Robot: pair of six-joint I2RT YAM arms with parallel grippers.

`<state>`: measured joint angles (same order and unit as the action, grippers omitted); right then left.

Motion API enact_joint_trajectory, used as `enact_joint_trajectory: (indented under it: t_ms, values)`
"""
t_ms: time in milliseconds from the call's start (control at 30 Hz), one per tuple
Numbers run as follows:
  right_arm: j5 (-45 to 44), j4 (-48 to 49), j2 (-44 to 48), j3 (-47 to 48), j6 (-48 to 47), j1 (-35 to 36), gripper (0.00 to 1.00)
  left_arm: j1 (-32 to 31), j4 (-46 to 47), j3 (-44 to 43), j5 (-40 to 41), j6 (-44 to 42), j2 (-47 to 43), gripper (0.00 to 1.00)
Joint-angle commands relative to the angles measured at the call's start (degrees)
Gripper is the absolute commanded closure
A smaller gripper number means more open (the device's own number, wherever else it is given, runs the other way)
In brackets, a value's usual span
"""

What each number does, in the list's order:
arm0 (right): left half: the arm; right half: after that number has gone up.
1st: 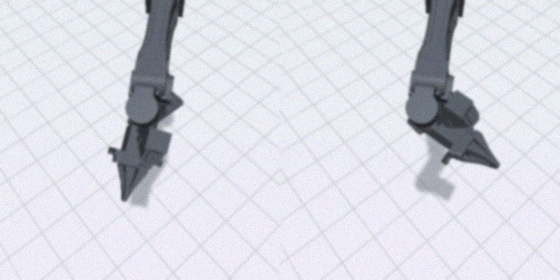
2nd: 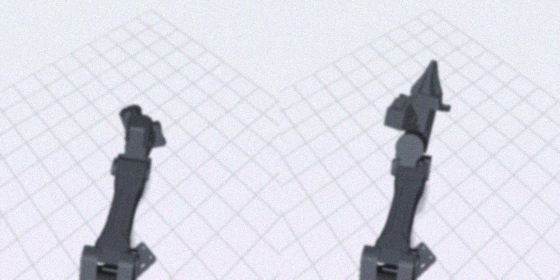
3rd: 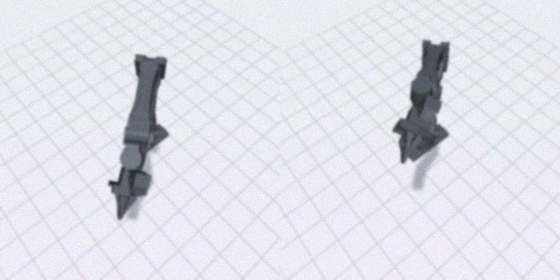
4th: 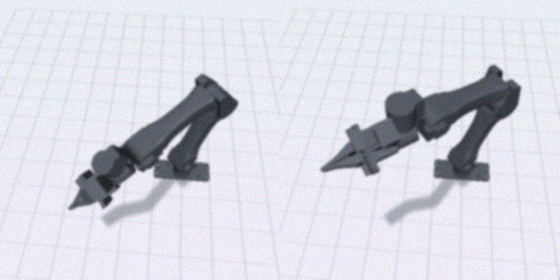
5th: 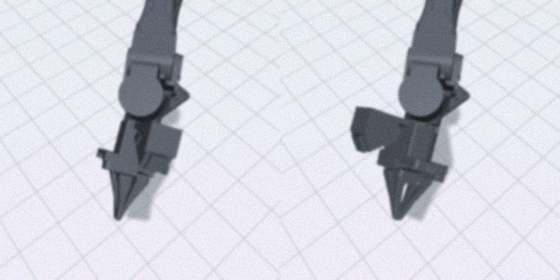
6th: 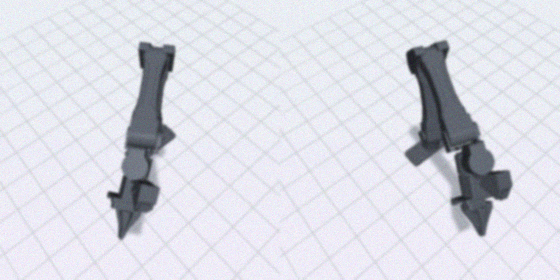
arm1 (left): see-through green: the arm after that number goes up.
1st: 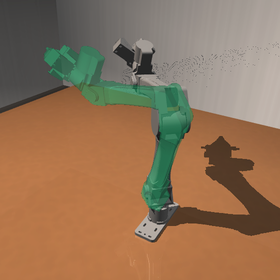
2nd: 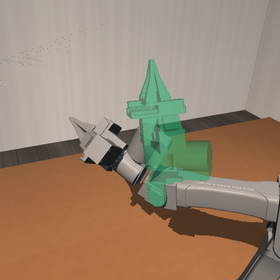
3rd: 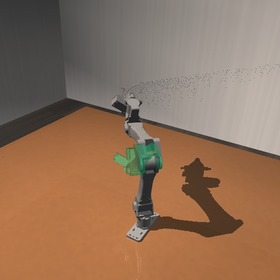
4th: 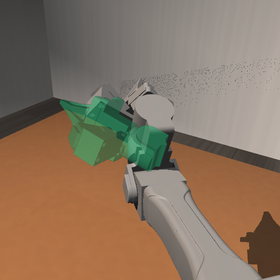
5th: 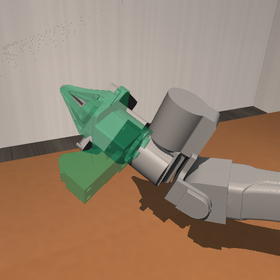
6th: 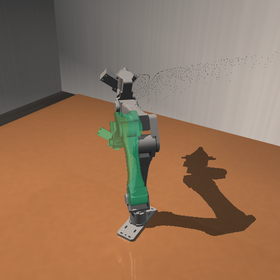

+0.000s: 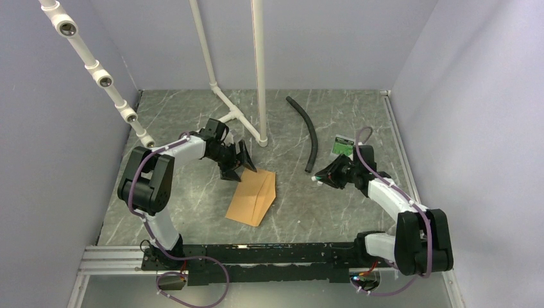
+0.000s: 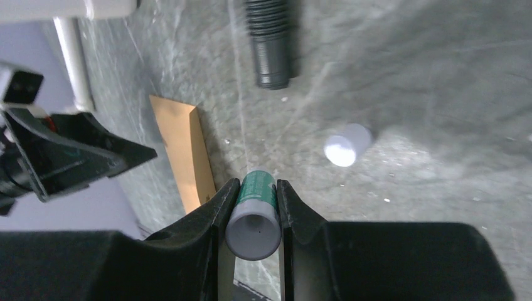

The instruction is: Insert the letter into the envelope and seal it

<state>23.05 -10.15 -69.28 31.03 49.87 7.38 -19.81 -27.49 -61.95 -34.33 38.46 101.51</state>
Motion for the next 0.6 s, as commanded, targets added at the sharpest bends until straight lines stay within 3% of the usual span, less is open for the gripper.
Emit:
enact_joint_trajectory:
  t_ms: [0,200,567]
  values:
    - [7.2,8.8,-0.2,-2.6,5.8,-5.4,0.96,0.1,-0.1,0.8,0.5,-0.9,-2.8,0.16]
    - [7.4,15.0,-3.8,-4.3,7.6,-11.4,0.89,0.0,0.2,1.4,-0.1,-0.6,-2.6,0.18]
    - [8.1,21.4,-12.8,-4.7,8.4,-15.0,0.80,0.0,-0.7,1.6,-1.1,-0.7,-1.4,0.25]
